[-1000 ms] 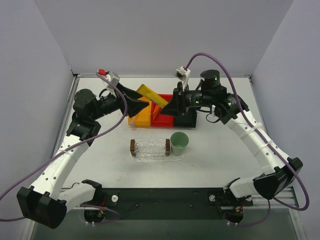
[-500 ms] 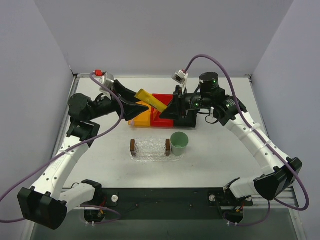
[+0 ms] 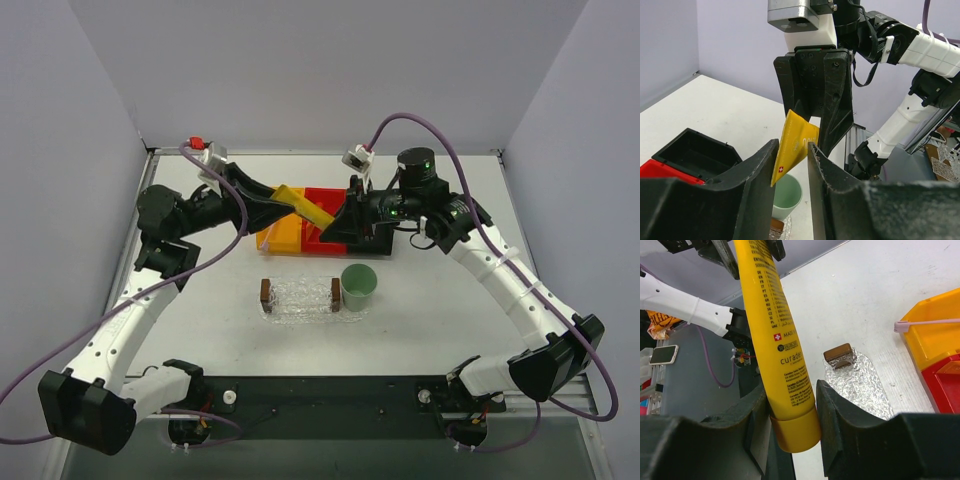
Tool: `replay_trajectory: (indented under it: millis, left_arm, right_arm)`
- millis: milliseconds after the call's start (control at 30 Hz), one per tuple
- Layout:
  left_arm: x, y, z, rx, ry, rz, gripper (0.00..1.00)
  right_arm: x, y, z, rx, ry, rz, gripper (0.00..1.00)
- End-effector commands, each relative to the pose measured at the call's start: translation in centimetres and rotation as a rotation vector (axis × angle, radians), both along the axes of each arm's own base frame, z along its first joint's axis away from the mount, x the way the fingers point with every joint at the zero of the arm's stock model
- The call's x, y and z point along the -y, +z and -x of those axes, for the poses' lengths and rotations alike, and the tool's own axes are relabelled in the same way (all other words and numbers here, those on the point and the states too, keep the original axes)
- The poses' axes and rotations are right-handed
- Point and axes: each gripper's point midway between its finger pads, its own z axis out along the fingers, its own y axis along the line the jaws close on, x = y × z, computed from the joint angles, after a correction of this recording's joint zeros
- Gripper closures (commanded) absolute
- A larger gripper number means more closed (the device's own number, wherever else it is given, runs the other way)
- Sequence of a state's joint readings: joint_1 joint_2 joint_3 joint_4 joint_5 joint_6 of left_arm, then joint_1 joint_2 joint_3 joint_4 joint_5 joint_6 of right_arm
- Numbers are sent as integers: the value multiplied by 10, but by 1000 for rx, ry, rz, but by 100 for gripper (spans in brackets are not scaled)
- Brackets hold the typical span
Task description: Prepare toiletry sets of a toothbrush and toothpaste on the tray
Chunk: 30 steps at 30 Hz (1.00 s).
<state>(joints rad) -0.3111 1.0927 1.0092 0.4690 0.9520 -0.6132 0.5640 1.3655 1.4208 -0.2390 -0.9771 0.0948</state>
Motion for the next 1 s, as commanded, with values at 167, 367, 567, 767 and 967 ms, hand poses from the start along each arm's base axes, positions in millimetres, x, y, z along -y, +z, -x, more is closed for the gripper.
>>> replay_trajectory:
  millis: [167,367,567,767,967]
  left_arm:
    - [1,22,10,77,-50,23,68]
    - [1,20,9,77,-45,17,100]
    - [0,17,8,95,-30,-8,100]
    - [-7,12,-5,174,58,-151,100]
    - [-30,-38,-14,147,170,-419,100]
  right_arm:
    - [-5,12,5,90,48,-40,97]
    - [-6,1,4,103,31,4,94]
    - [-2,-3,0,133,0,38,64]
    - [7,-1,-1,189,-44,79,33]
    - [27,-3,-8,278,-119,158,30]
